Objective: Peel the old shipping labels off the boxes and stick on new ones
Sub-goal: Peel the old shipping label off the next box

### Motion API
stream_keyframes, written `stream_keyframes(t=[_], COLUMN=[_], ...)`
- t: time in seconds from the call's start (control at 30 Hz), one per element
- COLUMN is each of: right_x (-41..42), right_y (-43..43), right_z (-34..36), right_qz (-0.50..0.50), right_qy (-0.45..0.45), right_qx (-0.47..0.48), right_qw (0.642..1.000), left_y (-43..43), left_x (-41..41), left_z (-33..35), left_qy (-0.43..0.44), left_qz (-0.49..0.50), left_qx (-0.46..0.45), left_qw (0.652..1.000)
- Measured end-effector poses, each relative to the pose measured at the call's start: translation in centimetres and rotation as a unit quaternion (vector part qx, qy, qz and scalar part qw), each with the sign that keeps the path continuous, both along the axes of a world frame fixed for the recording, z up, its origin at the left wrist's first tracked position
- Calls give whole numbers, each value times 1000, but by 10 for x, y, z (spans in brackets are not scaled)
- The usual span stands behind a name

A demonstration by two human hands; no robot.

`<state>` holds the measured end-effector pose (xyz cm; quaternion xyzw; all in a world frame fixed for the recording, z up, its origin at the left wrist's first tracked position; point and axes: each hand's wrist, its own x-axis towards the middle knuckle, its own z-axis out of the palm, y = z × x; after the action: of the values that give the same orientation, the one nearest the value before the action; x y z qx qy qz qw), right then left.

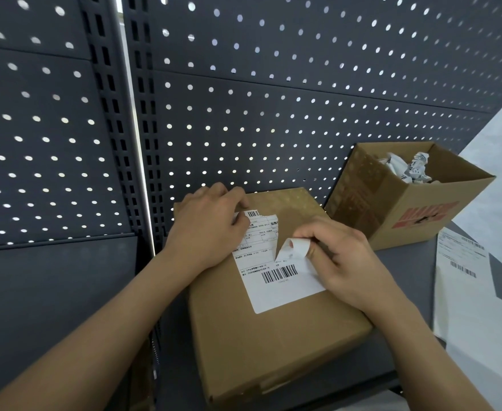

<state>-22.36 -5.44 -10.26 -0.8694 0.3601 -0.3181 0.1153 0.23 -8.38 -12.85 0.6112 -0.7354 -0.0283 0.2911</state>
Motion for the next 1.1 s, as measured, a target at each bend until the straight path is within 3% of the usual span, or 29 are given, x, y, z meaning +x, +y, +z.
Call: stream_keyframes(t=[1.1], right_x=[-3], right_y=[9], right_z=[0], right_qz=[45], right_qy=[-64], right_qx=[-30], right_qw=[996], left_y=[0], left_x=[0], left_z=[0], left_qy=[10], left_qz=[3], left_qx=[16], left_qw=[1000])
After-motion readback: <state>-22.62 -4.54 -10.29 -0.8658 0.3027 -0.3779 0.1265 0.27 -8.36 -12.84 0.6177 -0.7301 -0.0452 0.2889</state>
